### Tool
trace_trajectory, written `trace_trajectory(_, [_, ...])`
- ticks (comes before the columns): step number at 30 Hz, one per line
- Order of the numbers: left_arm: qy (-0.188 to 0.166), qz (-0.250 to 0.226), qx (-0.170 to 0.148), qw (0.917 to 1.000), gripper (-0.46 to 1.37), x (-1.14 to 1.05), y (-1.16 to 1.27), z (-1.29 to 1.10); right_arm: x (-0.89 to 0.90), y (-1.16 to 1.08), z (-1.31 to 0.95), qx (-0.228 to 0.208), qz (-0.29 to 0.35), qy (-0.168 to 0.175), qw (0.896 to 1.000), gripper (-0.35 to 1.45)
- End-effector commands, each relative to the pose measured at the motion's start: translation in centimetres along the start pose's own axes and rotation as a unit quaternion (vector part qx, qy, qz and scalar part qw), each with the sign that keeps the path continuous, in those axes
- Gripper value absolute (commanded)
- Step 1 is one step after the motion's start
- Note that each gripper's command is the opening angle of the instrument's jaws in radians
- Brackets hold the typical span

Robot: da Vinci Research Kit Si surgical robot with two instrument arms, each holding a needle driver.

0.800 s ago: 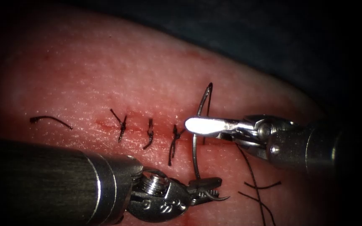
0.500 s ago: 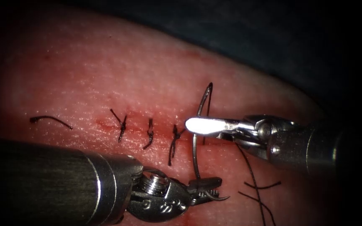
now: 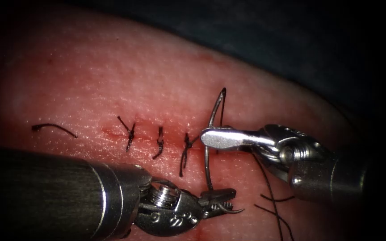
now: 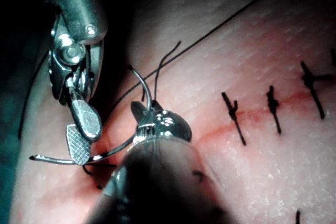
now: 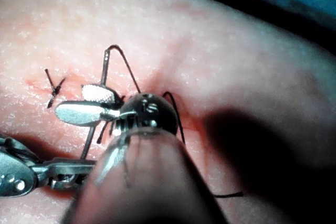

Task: Wound Closure
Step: Pass the needle to the right needle driver

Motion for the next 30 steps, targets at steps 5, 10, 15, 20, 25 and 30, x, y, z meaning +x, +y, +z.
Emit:
trace_trajectory(5, [0.000, 0.000, -0.003, 1.0000, -0.35, 0.00, 0.00, 0.00, -0.02, -0.06, 0.01, 0.008, -0.012, -0.012, 1.000, 0.97])
trace_trajectory(10, [0.001, 0.000, -0.002, 1.0000, -0.35, -0.01, -0.01, -0.01, 0.00, -0.08, 0.00, 0.012, -0.016, -0.010, 1.000, 0.98])
trace_trajectory(15, [0.003, -0.002, -0.001, 1.0000, -0.35, -0.02, -0.04, -0.05, 0.02, -0.07, -0.07, 0.015, -0.016, -0.013, 1.000, 0.93])
trace_trajectory(20, [0.003, 0.001, -0.001, 1.0000, -0.35, -0.02, -0.04, -0.06, 0.04, -0.05, -0.14, 0.015, -0.016, -0.012, 1.000, 0.90])
trace_trajectory(25, [0.008, 0.008, 0.002, 0.9999, -0.35, -0.01, -0.04, -0.06, 0.09, -0.01, -0.24, 0.009, -0.016, -0.004, 1.000, 0.88])
trace_trajectory(30, [0.019, 0.019, 0.001, 0.9996, -0.35, 0.00, -0.03, -0.06, 0.12, 0.03, -0.29, 0.005, -0.016, -0.002, 1.000, 0.86])
